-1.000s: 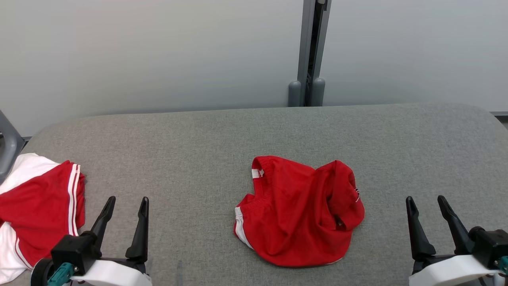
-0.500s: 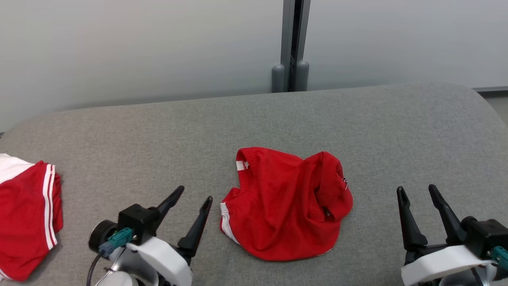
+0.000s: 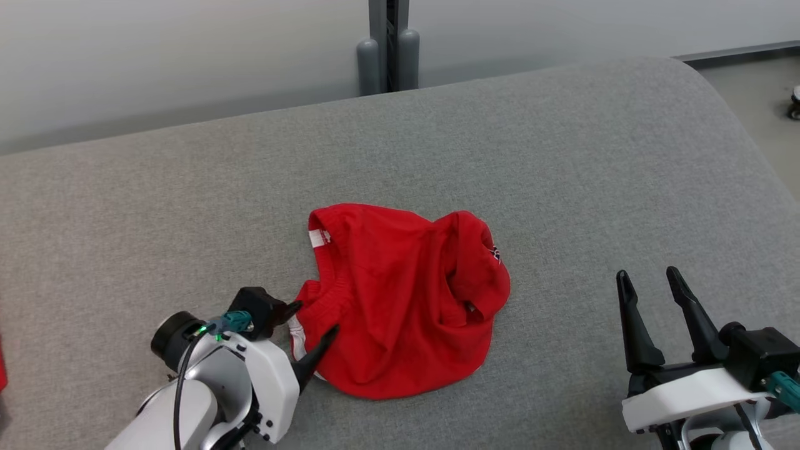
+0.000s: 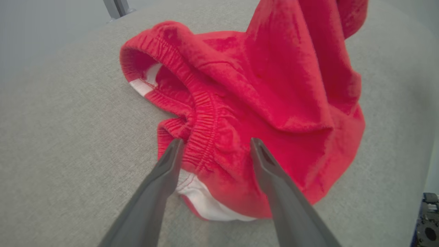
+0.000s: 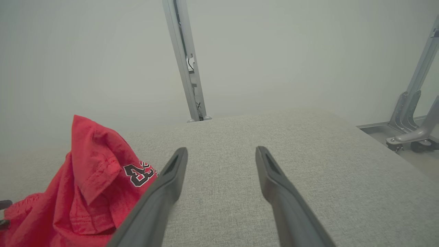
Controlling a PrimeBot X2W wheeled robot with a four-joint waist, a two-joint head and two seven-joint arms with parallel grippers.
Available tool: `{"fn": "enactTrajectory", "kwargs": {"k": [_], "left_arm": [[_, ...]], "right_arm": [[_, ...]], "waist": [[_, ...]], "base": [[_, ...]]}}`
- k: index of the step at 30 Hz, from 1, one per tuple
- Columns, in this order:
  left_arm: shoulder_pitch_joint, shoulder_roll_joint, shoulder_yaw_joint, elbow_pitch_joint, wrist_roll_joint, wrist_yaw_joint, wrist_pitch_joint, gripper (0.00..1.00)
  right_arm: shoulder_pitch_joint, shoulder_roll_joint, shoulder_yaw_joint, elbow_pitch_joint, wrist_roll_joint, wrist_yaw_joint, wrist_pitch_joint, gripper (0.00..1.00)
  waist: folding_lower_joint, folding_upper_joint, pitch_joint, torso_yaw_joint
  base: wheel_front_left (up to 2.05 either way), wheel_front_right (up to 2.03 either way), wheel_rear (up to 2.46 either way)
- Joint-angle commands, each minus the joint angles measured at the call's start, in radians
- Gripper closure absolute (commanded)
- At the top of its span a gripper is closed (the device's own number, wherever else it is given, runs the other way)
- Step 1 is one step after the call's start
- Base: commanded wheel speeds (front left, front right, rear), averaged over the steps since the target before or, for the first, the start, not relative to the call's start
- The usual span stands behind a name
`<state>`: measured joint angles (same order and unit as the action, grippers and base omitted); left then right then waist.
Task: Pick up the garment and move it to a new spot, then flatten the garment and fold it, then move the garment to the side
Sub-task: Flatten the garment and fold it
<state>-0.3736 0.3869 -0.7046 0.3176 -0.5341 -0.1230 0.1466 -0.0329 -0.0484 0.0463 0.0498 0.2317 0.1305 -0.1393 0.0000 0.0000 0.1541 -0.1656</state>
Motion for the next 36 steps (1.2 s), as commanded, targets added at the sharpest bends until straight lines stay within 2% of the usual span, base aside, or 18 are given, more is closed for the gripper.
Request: {"fn": "enactTrajectory", "kwargs": {"k": [1,6,7,8,9,16,22,23,25,30,33,36], "left_arm": [[-0.026,0.011,-0.006,0.013,-0.008,-0.004,0.004,0.0],[-0.072,0.036,-0.065,0.048,-0.023,-0.008,0.033,0.0],[-0.078,0.037,-0.079,0.041,-0.032,-0.008,0.034,0.24],[-0.085,0.044,-0.094,0.033,-0.035,-0.009,0.031,0.75],[-0.09,0.052,-0.104,0.027,-0.046,-0.009,0.03,1.0],[-0.076,0.112,-0.152,-0.117,-0.118,-0.008,0.057,1.0],[-0.028,0.165,-0.137,-0.332,-0.185,0.002,0.086,1.0],[-0.028,0.165,-0.137,-0.332,-0.185,0.002,0.086,1.0],[-0.002,0.182,-0.121,-0.441,-0.215,0.021,0.086,1.0],[0.028,0.192,-0.072,-0.593,-0.273,0.058,0.072,1.0],[0.034,0.199,-0.027,-0.627,-0.303,0.088,0.056,1.0],[0.031,0.195,0.021,-0.604,-0.329,0.12,0.033,1.0]], "right_arm": [[-0.012,-0.005,0.002,0.007,0.007,0.0,-0.01,0.0],[-0.024,-0.005,0.006,0.023,0.011,0.001,-0.026,0.0],[-0.025,-0.005,0.007,0.027,0.013,0.001,-0.029,0.0],[-0.028,-0.005,0.006,0.031,0.014,0.001,-0.031,0.0],[-0.031,-0.005,0.005,0.034,0.015,0.001,-0.033,0.0],[-0.031,-0.005,-0.015,0.045,0.017,0.001,-0.045,0.0],[-0.026,-0.005,-0.033,0.038,0.016,0.001,-0.044,0.0],[-0.026,-0.005,-0.033,0.038,0.016,0.001,-0.044,0.0],[-0.03,-0.005,-0.04,0.033,0.012,0.001,-0.039,0.0],[-0.043,-0.005,-0.041,0.023,0.017,0.001,-0.035,0.0],[-0.052,-0.005,-0.036,0.021,0.023,0.001,-0.035,0.0],[-0.06,-0.005,-0.033,0.019,0.034,0.001,-0.039,0.0]], "waist": [[0.0,0.0,0.021,-0.021],[0.0,0.0,0.036,-0.032],[0.0,0.0,0.036,-0.033],[0.0,0.0,0.037,-0.033],[0.0,0.0,0.038,-0.033],[0.0,0.0,0.025,-0.008],[0.0,0.0,0.015,0.04],[0.0,0.0,0.015,0.04],[0.0,0.0,0.012,0.064],[0.0,0.0,0.014,0.083],[0.0,0.0,0.018,0.081],[0.0,0.0,0.029,0.07]], "base": [[0.0,0.0,0.0],[0.0,0.0,0.0],[0.0,0.0,0.0],[0.0,0.0,0.0],[0.0,0.0,0.0],[0.0,0.0,0.0],[0.0,0.0,0.0],[0.0,0.0,0.0],[0.0,0.0,0.0],[0.0,0.0,0.0],[0.0,0.0,0.0],[0.0,0.0,0.0]]}}
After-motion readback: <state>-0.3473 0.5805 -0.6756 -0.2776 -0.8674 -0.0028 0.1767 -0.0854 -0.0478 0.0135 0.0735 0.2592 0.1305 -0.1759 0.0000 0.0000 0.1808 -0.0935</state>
